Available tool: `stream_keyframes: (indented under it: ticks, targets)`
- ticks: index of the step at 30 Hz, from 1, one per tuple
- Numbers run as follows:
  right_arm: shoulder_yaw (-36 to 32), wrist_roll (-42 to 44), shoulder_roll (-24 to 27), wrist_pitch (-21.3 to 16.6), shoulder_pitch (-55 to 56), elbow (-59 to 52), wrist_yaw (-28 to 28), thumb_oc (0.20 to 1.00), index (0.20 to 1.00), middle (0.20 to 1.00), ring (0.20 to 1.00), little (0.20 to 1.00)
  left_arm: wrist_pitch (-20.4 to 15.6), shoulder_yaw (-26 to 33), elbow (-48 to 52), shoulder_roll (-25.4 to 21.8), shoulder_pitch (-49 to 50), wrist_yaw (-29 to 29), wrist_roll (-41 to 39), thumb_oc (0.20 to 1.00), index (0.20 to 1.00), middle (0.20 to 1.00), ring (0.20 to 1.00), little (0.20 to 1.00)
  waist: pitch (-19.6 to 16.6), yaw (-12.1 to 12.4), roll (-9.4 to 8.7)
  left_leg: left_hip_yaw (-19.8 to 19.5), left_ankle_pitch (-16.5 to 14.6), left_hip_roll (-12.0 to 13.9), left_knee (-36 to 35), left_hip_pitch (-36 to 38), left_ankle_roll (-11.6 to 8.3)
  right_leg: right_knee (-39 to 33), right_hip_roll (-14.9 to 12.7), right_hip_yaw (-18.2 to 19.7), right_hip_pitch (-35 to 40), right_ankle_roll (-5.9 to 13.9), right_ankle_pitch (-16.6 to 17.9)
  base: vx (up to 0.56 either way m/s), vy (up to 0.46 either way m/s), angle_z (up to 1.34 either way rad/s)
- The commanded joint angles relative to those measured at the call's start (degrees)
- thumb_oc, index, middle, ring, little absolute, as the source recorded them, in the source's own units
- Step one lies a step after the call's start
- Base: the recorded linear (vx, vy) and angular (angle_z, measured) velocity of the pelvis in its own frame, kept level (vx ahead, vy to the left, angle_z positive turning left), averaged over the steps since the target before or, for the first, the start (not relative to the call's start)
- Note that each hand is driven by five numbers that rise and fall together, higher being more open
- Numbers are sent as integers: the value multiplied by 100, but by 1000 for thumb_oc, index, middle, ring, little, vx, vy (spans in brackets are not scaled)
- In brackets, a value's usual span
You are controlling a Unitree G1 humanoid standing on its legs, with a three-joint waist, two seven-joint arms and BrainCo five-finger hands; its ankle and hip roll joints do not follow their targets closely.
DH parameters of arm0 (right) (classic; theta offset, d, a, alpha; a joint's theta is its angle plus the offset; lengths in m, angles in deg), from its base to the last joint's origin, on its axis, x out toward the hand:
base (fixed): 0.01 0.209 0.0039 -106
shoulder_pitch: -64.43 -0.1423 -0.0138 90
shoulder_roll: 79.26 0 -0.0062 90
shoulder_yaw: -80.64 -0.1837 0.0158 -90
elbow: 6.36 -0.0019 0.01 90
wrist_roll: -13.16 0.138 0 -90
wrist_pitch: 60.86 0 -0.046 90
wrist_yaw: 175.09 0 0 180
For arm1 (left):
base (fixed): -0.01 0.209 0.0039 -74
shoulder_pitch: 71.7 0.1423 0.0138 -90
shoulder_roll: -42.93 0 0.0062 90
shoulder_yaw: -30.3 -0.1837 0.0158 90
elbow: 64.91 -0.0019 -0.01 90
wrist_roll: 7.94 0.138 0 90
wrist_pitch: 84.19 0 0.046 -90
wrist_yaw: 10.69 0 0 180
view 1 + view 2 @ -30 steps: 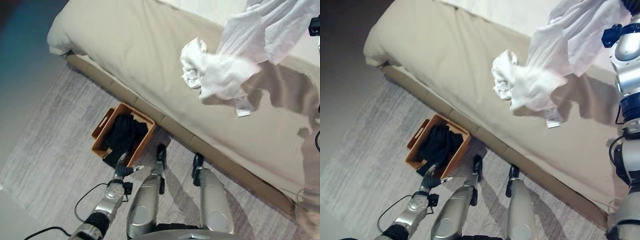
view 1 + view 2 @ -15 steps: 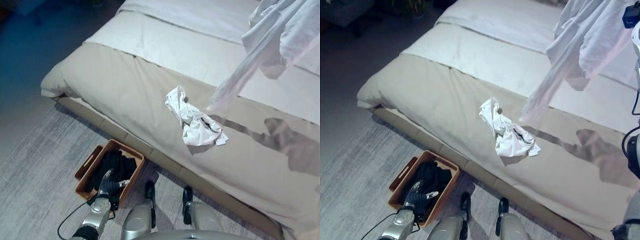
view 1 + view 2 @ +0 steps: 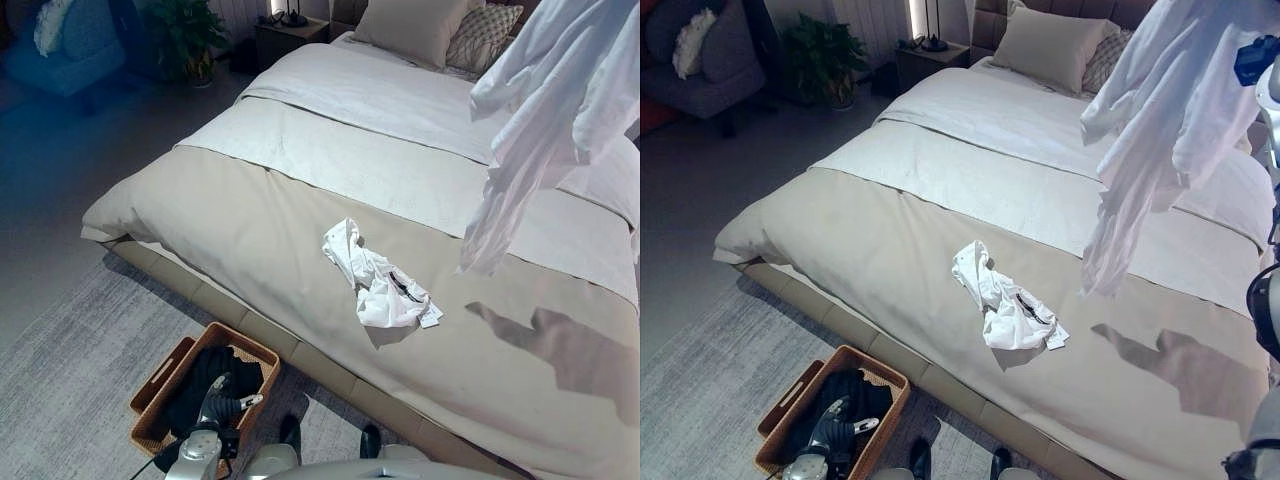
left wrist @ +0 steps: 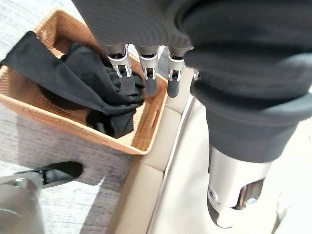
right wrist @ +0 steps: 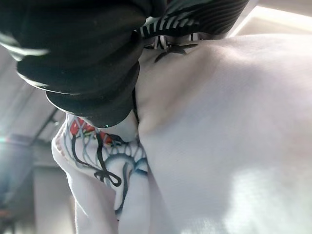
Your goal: Pick up clothes into the bucket
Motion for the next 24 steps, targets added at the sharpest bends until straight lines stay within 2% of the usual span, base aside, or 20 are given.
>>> stream_keyframes:
  ticks: [1,4,5,6,7,8,10,13,14,17,18,19,24]
  targets:
    - [357,106,331,-54,-793,406,55,200,200,200,200,200,-125,126,293,-204,53,10,-39,1000,1000,1000,1000,1000,-323,127,-397,-217,-846,-168,525,125,27,284,-286,-70,-96,362,103,0,0,0]
    - [448,210,322,-67,-921,378,37,200,200,200,200,200,-147,136,688,-217,82,78,-215,1000,1000,1000,1000,1000,-377,107,-416,-222,-851,-155,512,174,20,273,-276,-64,-52,357,100,0,0,0]
    - [405,313,329,-133,-849,197,20,200,200,200,200,200,-204,190,1191,-269,90,145,-437,1000,1000,1000,1000,1000,-432,91,-425,-214,-862,-142,513,211,14,252,-274,-64,-3,359,88,0,0,0]
    - [395,313,328,-132,-836,192,20,200,200,200,200,200,-193,194,1210,-278,104,148,-441,1000,1000,1000,1000,1000,-433,90,-429,-214,-864,-141,513,216,13,249,-273,-65,3,359,88,0,0,0]
    - [378,384,317,-142,-768,-29,-14,200,200,200,200,200,-227,294,1979,-415,114,202,-749,1000,1000,1000,1000,1000,-474,60,-424,-207,-874,-130,513,249,12,242,-273,-61,29,354,80,0,0,0]
    - [372,383,317,-141,-762,-31,-14,200,200,200,200,200,-224,296,1983,-418,118,202,-749,1000,1000,1000,1000,1000,-474,60,-426,-207,-874,-130,512,251,12,241,-273,-61,31,354,79,0,0,0]
    - [504,439,248,-118,-692,-441,-205,200,200,200,200,200,-285,418,3316,-846,-30,354,-993,1000,1000,1000,1000,1000,-548,-35,-376,-159,-888,-116,506,329,9,239,-265,-22,75,351,68,0,0,0]
    - [578,526,171,-101,-616,-571,-352,200,200,200,200,200,-279,468,3875,-1126,-252,442,-1151,1000,1000,1000,1000,1000,-602,-116,-340,-106,-894,-100,475,415,5,234,-262,-1,134,352,60,10,9,-3]
    - [620,647,120,-73,-485,-772,-484,200,200,200,200,200,-316,528,4234,-1378,-711,420,-1310,1000,1000,1000,1000,1000,-663,-198,-294,-65,-893,-94,455,465,-1,227,-261,24,166,355,51,6,7,-5]
    - [509,856,86,-58,-32,-1242,-702,200,200,200,200,200,-347,407,4253,-1529,-1626,253,-1329,1000,1000,1000,1000,1000,-724,-290,-244,-35,-899,-96,430,556,-3,237,-266,45,229,360,21,5,1,-9]
    - [487,855,101,-53,-12,-1255,-701,200,200,200,200,200,-354,388,4236,-1531,-1648,250,-1329,1000,1000,1000,1000,1000,-717,-280,-250,-38,-900,-96,429,560,-3,237,-267,43,233,361,20,7,-9,-6]
    - [379,960,48,-15,393,-1665,-845,200,200,200,200,200,-342,140,3992,-1425,-2367,133,-1424,1000,1000,1000,1000,1000,-745,-356,-215,-27,-912,-99,442,606,0,253,-281,50,281,359,1,0,-9,-4]
    - [240,1280,67,27,1110,-2473,-1220,200,200,200,200,200,-272,-645,3634,-1464,-3788,100,-1590,1000,1000,1000,1000,1000,-745,-446,-122,-12,-868,-133,456,659,12,281,-319,60,316,358,36,-18,2,-9]
